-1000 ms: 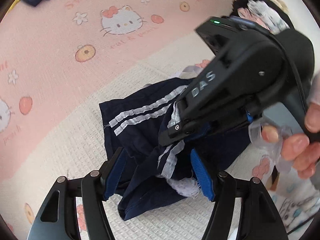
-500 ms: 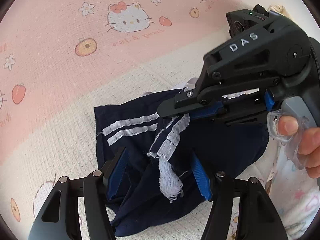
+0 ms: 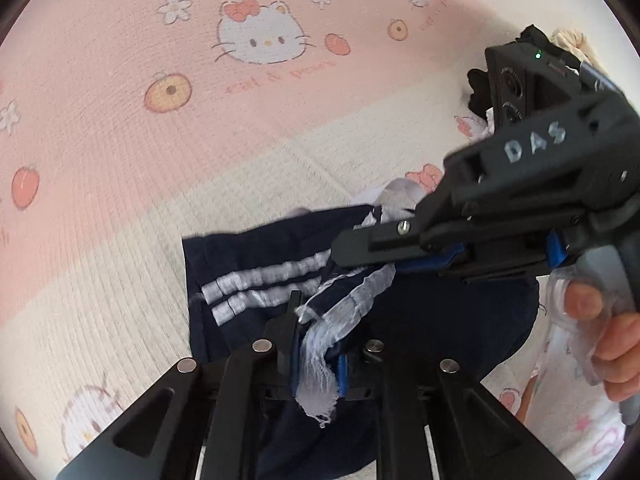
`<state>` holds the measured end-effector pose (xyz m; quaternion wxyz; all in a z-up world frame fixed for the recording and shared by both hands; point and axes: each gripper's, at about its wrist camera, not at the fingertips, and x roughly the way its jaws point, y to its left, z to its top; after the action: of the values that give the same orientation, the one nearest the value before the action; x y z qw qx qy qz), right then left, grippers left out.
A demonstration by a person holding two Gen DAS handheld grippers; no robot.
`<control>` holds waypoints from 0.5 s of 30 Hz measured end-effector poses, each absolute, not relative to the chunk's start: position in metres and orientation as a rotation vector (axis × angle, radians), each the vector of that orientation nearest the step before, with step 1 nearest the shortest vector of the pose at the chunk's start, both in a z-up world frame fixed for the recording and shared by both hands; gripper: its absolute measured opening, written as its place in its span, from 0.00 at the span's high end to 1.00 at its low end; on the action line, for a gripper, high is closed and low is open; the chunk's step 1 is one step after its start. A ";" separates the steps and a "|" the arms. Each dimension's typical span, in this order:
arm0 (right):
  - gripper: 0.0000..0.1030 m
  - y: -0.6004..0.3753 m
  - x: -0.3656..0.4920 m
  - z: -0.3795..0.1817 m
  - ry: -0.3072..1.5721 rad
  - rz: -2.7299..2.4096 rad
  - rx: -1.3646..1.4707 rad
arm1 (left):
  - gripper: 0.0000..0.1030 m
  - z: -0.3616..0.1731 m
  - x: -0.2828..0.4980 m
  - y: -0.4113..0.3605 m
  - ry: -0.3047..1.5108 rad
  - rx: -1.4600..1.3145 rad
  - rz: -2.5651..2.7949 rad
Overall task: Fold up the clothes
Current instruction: 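Fold the waistband over with both grippers and open the left gripper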
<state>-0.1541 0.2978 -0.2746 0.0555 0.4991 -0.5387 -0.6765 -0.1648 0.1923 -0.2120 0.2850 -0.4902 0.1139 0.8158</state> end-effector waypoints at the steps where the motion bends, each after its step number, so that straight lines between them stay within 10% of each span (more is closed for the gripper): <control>1: 0.91 0.297 -0.157 -0.274 -1.637 -2.055 1.515 | 0.89 -0.210 -0.169 0.193 0.321 -1.305 2.179; 15: 0.91 0.286 -0.204 -0.275 -1.583 -2.076 1.597 | 0.89 -0.231 -0.225 0.176 0.367 -1.409 2.196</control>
<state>-0.2040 0.2855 -0.2749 0.0405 0.5214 -0.5167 -0.6779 -0.2250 0.1755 -0.2306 0.2508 -0.5177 0.1348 0.8068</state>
